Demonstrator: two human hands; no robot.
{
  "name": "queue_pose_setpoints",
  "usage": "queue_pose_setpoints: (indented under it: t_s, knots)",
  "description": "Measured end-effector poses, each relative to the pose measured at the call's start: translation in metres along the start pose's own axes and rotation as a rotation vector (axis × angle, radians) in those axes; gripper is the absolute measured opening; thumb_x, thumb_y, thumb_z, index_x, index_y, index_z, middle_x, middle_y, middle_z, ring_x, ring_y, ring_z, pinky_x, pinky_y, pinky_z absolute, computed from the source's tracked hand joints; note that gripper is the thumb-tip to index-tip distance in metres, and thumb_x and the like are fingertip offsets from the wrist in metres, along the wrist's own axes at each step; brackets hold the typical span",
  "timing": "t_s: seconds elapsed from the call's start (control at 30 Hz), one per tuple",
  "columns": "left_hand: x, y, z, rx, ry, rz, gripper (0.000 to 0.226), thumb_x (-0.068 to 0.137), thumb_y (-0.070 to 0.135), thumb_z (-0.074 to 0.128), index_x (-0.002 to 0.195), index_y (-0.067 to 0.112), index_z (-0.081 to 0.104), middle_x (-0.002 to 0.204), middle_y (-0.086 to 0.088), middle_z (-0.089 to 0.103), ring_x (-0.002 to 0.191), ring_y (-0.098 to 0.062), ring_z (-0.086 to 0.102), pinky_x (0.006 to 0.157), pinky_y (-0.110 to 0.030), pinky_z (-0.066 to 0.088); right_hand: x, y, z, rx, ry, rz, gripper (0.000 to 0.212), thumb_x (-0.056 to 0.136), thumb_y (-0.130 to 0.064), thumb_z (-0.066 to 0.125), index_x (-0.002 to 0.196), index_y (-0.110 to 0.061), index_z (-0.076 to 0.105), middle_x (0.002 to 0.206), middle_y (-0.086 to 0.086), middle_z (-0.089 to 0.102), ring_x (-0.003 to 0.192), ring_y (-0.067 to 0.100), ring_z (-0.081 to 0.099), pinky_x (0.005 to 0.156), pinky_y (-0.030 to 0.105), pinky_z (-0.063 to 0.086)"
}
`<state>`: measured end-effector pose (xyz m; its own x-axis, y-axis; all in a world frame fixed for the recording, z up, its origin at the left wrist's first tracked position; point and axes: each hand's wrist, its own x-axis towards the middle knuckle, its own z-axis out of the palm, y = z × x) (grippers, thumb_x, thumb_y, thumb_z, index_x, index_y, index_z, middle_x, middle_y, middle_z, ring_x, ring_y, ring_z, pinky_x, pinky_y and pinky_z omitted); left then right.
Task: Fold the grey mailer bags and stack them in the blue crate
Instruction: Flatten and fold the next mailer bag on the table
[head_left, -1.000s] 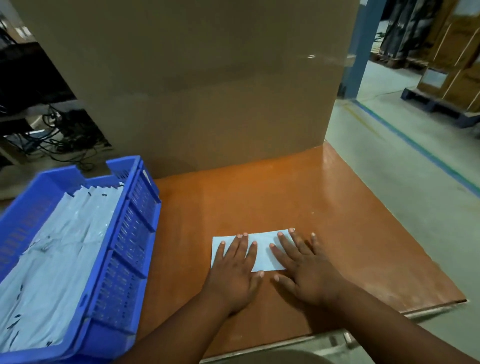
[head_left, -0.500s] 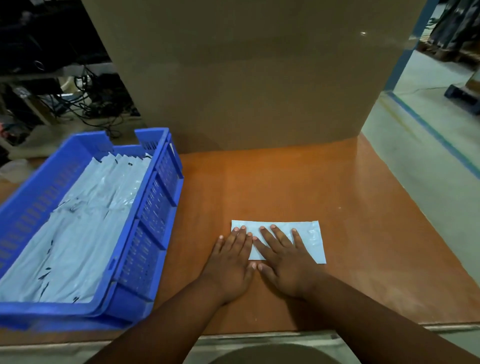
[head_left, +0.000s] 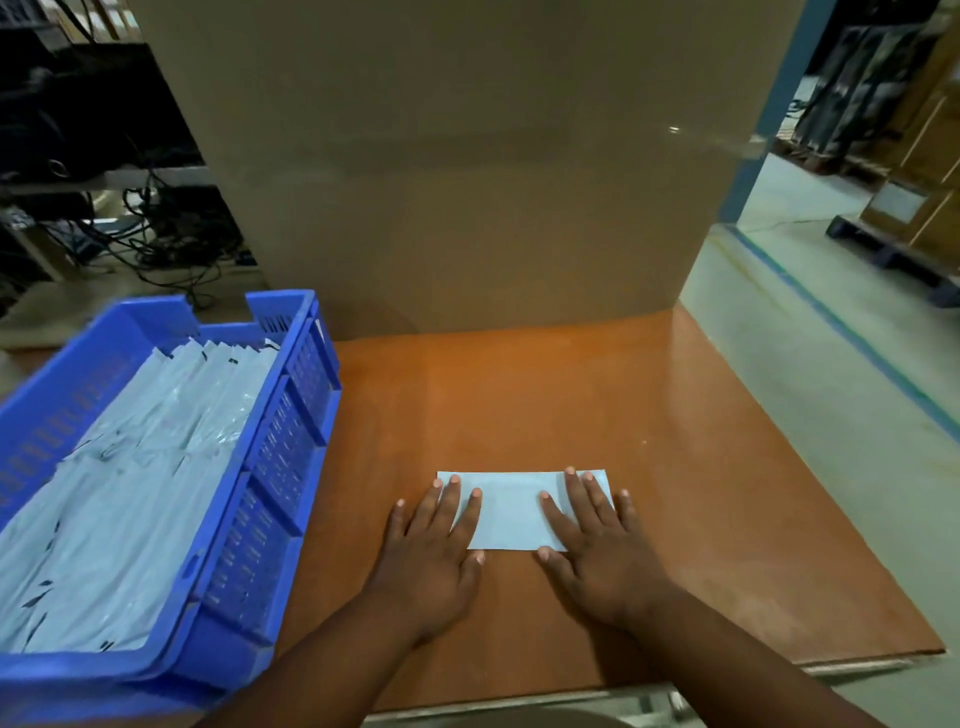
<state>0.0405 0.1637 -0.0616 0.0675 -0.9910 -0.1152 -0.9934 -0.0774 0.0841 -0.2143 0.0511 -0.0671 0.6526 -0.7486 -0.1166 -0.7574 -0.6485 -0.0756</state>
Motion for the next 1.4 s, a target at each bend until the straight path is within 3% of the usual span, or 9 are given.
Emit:
queue_pose_setpoints:
  t_s: [0.33,0.43,0.6,0.73,0.83,0.97,1.23,1.3,1.4]
  knots:
    - [0.011,0.009,-0.005,0.006,-0.061,-0.026,0.083,0.093,0.066,-0.005,0.169,0.032,-0.003,0.178,0.004,-0.011,0.163,-0.019,-0.01,0.131,-0.053,0.0,-0.011,0.026,-0.004,0.037,-0.043,0.002,0.078,0.099,-0.076,-0.005,0.168,-0.04,0.0,0.174,-0.003,-0.018,0.163,0.022,-0.013,0.126,0.061,-0.012]
    - [0.017,0.015,-0.013,0.022,0.021,0.012,0.08,0.098,0.061,0.0,0.17,0.026,0.005,0.178,0.002,-0.005,0.164,-0.019,-0.007,0.13,-0.047,-0.005,-0.005,0.025,-0.016,0.041,0.01,0.039,0.073,0.106,-0.068,0.008,0.17,-0.032,0.007,0.177,0.001,-0.011,0.164,0.024,-0.008,0.125,0.058,-0.015]
    - [0.043,0.057,-0.01,-0.107,0.074,0.162,0.077,0.1,0.046,0.005,0.17,0.014,0.015,0.178,-0.002,0.003,0.164,-0.016,-0.003,0.132,-0.035,-0.002,0.034,-0.001,-0.026,0.037,0.074,-0.05,0.071,0.101,-0.047,0.022,0.164,-0.018,0.034,0.176,0.01,0.014,0.163,0.027,0.012,0.128,0.057,0.001]
    - [0.049,0.063,0.015,-0.072,0.035,0.11,0.073,0.101,0.039,0.014,0.17,0.015,0.015,0.178,-0.002,0.004,0.164,-0.016,-0.001,0.132,-0.042,0.002,0.039,-0.013,-0.003,0.129,0.033,-0.054,0.074,0.102,-0.049,0.012,0.169,-0.02,0.017,0.177,0.001,0.001,0.164,0.02,-0.001,0.128,0.046,-0.008]
    - [0.04,0.043,0.021,-0.042,0.072,0.139,0.068,0.108,0.044,0.025,0.169,0.017,0.019,0.178,-0.001,0.009,0.164,-0.014,0.002,0.133,-0.045,0.01,0.031,0.002,0.003,0.097,0.046,-0.036,0.071,0.108,-0.059,0.014,0.17,-0.025,0.011,0.177,-0.003,-0.002,0.164,0.02,-0.004,0.13,0.051,-0.007]
    - [0.031,0.012,0.02,-0.069,0.093,0.024,0.07,0.107,0.054,0.014,0.17,0.024,0.012,0.178,0.006,0.003,0.163,-0.011,-0.002,0.133,-0.045,0.004,0.029,0.018,0.002,0.016,-0.001,0.04,0.078,0.103,-0.072,0.008,0.169,-0.032,0.0,0.177,-0.006,-0.011,0.163,0.021,-0.01,0.128,0.057,-0.009]
    - [0.011,-0.034,0.015,-0.042,0.082,-0.125,0.077,0.102,0.062,0.005,0.17,0.027,0.002,0.178,0.008,-0.006,0.162,-0.011,-0.01,0.131,-0.046,-0.003,0.011,0.064,-0.004,-0.006,-0.033,0.156,0.08,0.103,-0.072,0.003,0.168,-0.028,-0.01,0.176,-0.005,-0.019,0.161,0.018,-0.021,0.128,0.059,-0.008]
    - [0.015,-0.028,0.01,-0.055,0.145,-0.156,0.077,0.102,0.059,0.006,0.17,0.023,0.01,0.178,0.003,-0.004,0.164,-0.014,-0.004,0.132,-0.044,0.001,0.007,0.067,-0.01,0.037,0.044,0.161,0.08,0.105,-0.071,0.006,0.169,-0.025,-0.008,0.175,-0.004,-0.019,0.16,0.017,-0.025,0.129,0.056,-0.011]
    - [0.027,-0.004,0.004,-0.05,0.286,0.008,0.068,0.108,0.048,0.022,0.168,0.017,0.024,0.178,-0.001,0.003,0.164,-0.02,0.01,0.13,-0.045,0.012,0.012,0.046,-0.022,0.043,0.137,0.028,0.073,0.109,-0.063,0.014,0.17,-0.024,0.0,0.175,-0.003,-0.015,0.161,0.017,-0.019,0.128,0.053,-0.012]
